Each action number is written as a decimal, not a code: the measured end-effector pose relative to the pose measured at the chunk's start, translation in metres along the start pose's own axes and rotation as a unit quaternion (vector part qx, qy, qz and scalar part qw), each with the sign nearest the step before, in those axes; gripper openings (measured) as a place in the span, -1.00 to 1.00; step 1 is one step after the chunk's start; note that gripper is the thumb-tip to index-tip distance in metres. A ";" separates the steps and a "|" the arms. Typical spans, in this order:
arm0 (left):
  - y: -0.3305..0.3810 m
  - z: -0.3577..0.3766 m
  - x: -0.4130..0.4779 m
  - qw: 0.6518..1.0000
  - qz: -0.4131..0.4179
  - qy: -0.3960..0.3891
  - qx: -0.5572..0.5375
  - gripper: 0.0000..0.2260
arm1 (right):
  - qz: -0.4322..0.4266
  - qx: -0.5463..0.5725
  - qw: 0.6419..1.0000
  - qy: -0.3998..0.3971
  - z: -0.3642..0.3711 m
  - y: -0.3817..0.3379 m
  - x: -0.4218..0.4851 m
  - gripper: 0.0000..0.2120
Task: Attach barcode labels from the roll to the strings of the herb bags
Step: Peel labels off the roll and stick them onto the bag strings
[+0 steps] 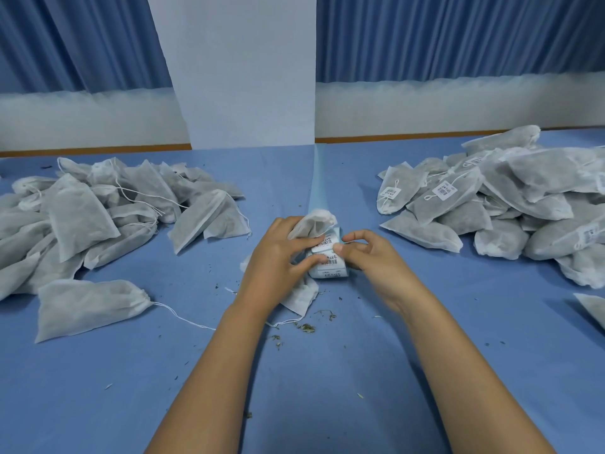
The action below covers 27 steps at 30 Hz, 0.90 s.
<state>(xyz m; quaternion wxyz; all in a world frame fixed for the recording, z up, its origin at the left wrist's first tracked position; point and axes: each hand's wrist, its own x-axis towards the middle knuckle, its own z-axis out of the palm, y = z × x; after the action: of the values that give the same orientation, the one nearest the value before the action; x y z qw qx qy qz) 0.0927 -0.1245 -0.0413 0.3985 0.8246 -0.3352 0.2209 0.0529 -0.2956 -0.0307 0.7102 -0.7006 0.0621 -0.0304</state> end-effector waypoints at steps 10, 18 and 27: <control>0.002 0.004 0.000 0.994 -0.071 0.003 -0.082 -0.82 | -0.017 -0.042 0.999 -0.012 0.001 -0.001 0.000 -0.66; 0.009 -0.017 0.003 0.905 -0.207 0.277 -0.248 -0.89 | -0.008 -0.060 0.998 0.000 -0.012 -0.002 0.004 -0.76; 0.018 -0.010 -0.006 0.961 -0.064 0.229 -0.143 -0.76 | -0.043 -0.134 0.979 0.147 0.001 0.003 0.014 -0.76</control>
<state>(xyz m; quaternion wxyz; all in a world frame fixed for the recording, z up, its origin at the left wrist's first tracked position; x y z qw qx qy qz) 0.0747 -0.1221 -0.0304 0.5918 0.7060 -0.2094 0.3278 0.0665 -0.2964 -0.0343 0.5908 -0.7795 0.1391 -0.1545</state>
